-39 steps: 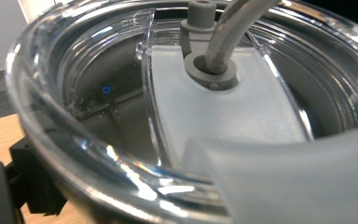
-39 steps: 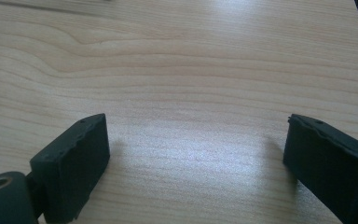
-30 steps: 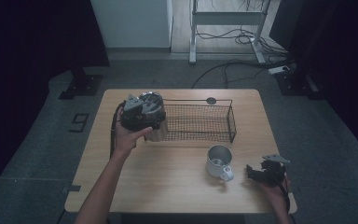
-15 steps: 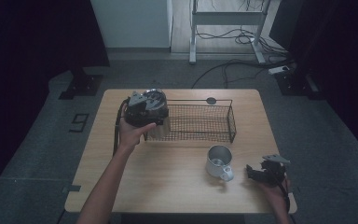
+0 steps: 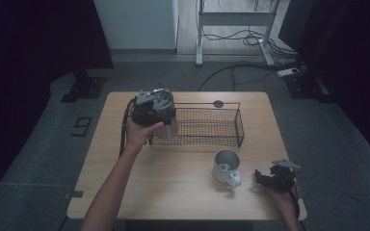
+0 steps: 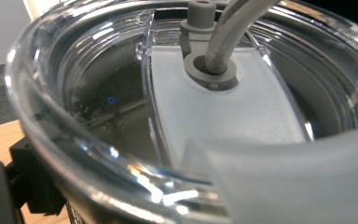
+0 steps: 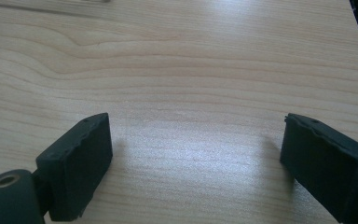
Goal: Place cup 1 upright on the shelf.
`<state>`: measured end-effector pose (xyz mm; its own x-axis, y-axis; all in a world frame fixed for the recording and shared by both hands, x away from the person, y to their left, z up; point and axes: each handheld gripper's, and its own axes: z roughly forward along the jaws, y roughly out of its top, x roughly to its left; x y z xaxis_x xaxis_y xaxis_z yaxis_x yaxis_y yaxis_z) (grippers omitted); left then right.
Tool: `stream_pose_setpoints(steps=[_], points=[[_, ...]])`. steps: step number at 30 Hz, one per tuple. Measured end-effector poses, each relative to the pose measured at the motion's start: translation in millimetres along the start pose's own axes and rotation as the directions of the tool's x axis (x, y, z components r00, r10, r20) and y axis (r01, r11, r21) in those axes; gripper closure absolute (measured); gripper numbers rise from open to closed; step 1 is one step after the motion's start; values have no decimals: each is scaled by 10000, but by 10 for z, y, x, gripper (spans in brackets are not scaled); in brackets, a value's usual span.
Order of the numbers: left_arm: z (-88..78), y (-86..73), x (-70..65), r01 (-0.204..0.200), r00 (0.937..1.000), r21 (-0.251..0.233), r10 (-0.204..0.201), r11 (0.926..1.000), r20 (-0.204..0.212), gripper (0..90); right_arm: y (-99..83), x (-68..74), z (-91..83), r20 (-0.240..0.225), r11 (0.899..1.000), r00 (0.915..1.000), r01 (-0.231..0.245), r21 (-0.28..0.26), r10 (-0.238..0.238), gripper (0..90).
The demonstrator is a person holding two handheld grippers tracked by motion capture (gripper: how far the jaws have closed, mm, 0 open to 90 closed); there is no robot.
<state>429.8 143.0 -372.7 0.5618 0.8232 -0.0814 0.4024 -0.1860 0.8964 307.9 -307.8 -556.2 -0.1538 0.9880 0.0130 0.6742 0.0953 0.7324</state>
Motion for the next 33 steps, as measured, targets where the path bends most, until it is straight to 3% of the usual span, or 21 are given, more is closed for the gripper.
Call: stream_pose_setpoints(steps=[33], points=[[384,187,-43,-188,9998,311,191,9993,-113,38,0,-1,-2,5,10000,10000,-19,5,19,91]])
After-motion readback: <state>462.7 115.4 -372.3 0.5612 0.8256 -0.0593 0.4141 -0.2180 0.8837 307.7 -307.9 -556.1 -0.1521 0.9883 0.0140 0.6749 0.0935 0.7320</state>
